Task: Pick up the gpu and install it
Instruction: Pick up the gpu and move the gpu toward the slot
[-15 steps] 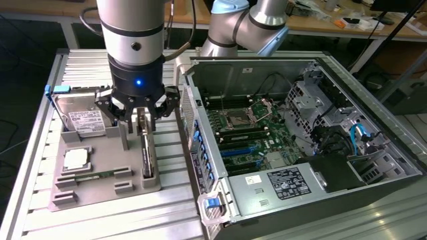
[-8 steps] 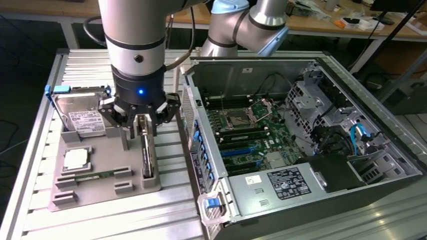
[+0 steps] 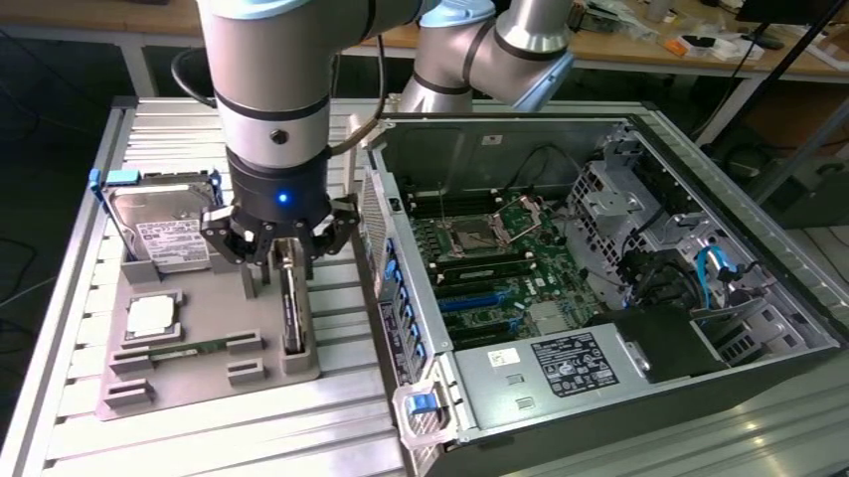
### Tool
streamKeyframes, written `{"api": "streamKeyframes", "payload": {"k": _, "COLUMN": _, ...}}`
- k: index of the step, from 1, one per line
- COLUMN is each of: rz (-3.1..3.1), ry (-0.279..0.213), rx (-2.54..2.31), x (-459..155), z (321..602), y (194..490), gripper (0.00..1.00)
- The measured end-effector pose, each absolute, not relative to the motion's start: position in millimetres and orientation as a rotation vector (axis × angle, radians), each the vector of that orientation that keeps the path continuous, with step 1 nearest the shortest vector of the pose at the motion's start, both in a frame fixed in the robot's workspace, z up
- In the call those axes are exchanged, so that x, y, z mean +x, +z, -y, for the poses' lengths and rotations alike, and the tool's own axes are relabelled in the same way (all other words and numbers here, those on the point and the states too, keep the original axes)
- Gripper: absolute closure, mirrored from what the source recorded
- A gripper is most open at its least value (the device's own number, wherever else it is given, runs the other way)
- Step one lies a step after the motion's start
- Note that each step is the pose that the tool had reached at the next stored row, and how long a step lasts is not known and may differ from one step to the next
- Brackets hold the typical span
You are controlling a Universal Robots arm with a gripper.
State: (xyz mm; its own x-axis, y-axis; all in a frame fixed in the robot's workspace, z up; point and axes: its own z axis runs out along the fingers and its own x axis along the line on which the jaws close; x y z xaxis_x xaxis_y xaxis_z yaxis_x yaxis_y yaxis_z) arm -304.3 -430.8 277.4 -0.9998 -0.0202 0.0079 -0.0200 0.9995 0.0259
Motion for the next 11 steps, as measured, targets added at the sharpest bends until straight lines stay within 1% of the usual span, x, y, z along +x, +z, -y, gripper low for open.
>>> {"api": "streamKeyframes", "payload": {"k": 11, "rz": 3.133, "ry": -0.040, "rx": 0.031, "x": -303.0, "z": 432.6, "y": 254.7, "gripper": 0.52}}
